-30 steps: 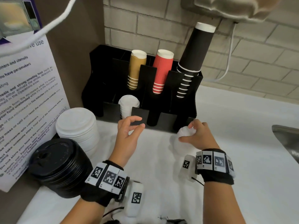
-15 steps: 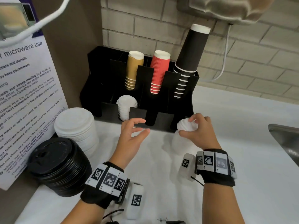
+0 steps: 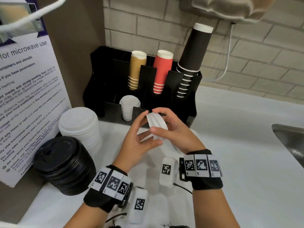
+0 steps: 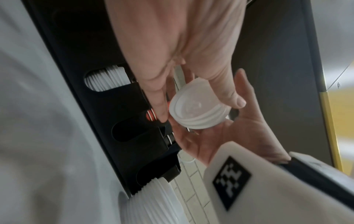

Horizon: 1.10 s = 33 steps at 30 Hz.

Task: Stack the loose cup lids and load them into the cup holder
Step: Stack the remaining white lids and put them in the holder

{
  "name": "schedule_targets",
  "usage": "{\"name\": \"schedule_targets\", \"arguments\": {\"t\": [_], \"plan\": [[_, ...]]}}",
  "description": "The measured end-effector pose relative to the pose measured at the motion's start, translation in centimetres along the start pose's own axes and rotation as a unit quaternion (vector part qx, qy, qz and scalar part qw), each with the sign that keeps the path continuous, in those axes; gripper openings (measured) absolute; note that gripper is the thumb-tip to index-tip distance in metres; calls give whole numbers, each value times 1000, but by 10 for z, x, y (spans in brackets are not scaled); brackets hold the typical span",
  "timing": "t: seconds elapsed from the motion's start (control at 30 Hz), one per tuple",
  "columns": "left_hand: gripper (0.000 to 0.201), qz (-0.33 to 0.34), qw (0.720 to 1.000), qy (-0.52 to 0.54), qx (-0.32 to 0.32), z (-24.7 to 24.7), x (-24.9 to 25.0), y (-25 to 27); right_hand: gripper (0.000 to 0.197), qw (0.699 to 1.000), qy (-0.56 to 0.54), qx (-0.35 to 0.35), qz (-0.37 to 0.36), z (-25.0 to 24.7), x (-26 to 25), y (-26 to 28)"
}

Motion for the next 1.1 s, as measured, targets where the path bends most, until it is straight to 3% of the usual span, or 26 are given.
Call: {"name": "schedule_targets", "arguments": {"t": [0.2, 0.6, 0.87, 1.03, 1.1], "plan": [[91, 6, 1000, 6, 17, -7, 5, 4, 59, 998, -36, -51, -2, -1, -1, 7], [93, -4, 1000, 1, 16, -9, 3, 5, 55, 999, 16, -19, -35, -1, -9, 7], [87, 11, 998, -7, 68, -28, 2, 2, 51, 995, 70, -3, -66, 9, -27, -18], [53, -23, 989, -50, 134, -52, -10, 5, 54, 977, 121, 119, -128, -6, -68, -73], [38, -37, 987, -62, 146, -59, -16, 4, 55, 965, 194, 122, -129, 5, -77, -102]]}}
Point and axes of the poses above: each hand's wrist, its own y-axis away from the middle knuckle, its own z-axis out of the palm, x = y × z, the point moved 10 cm from there along -y, towards the middle knuckle, and after that the axes turned 11 degrees about z, right-handed, at the moved point
